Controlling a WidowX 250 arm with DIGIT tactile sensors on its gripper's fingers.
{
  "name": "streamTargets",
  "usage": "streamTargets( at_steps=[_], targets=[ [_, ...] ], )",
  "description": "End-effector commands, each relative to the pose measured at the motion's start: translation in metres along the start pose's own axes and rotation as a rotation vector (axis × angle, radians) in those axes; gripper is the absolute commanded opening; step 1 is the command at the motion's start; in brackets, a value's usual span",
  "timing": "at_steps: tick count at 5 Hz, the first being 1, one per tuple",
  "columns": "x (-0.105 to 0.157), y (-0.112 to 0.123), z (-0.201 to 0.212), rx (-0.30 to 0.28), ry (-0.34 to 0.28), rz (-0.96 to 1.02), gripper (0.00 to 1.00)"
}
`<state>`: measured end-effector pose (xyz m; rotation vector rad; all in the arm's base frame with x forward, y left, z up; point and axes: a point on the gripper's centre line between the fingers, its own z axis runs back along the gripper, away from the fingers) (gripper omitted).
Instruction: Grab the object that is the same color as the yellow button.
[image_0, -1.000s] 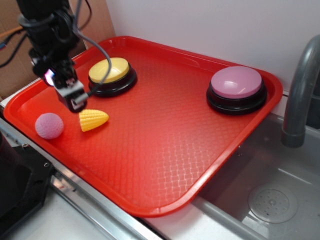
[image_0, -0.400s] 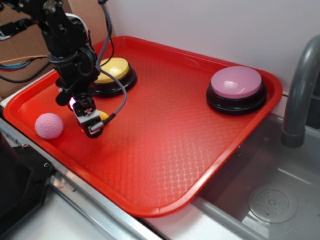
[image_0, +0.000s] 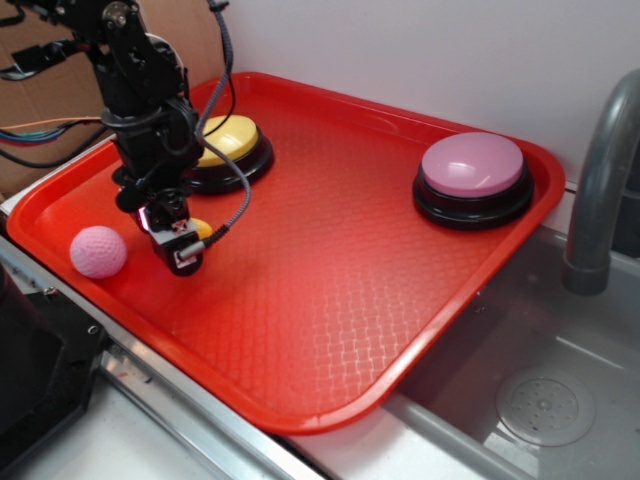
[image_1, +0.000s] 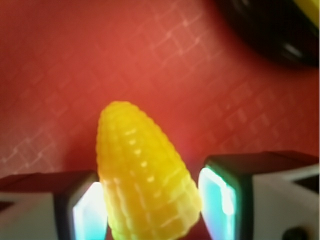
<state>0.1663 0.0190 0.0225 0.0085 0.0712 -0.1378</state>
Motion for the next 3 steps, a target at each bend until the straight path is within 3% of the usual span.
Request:
streamTargets(
  at_steps=[1, 2, 3],
  targets=[
    [0.018, 0.006, 0.065, -0.036, 0.001, 0.140, 0.00],
    [0.036, 0.004, 0.115, -0.090, -0.073, 0.179, 0.00],
    [0.057, -0.008, 0.155, -0.024, -0.109, 0.213, 0.00]
  ],
)
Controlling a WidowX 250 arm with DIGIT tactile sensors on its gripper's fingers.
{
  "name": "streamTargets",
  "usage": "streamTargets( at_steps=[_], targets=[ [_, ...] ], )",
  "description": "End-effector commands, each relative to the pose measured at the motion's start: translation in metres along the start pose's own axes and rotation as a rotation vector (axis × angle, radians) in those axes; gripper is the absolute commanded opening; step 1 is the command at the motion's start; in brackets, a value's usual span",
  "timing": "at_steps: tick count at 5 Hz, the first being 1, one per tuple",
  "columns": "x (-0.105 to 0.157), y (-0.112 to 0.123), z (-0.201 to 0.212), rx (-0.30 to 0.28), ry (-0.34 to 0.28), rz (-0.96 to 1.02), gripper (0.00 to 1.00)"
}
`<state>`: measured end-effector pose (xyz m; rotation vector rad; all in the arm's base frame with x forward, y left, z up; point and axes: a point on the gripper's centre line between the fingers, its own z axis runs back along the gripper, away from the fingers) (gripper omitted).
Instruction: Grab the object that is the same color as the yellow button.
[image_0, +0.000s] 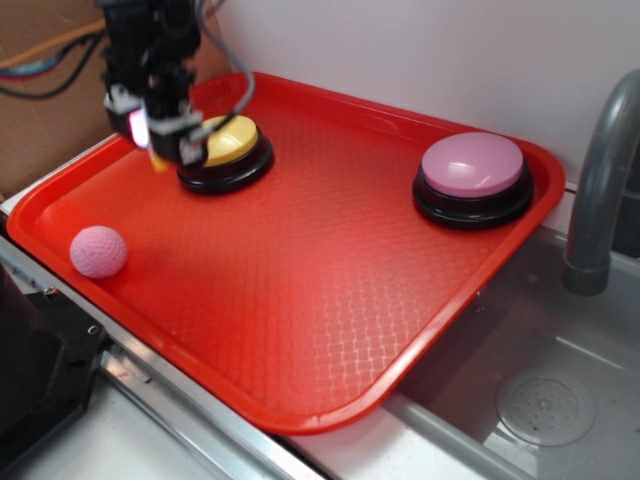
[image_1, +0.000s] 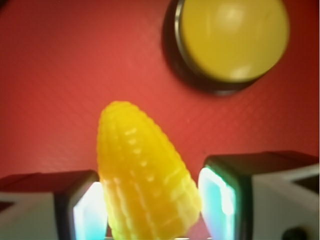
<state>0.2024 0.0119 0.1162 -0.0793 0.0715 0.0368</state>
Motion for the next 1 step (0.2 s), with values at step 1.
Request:
streamTargets(
  at_steps=[1],
  targets=[
    [0.0350, -0.0277, 0.0709, 0.072, -0.117, 0.042, 0.00]
  ],
)
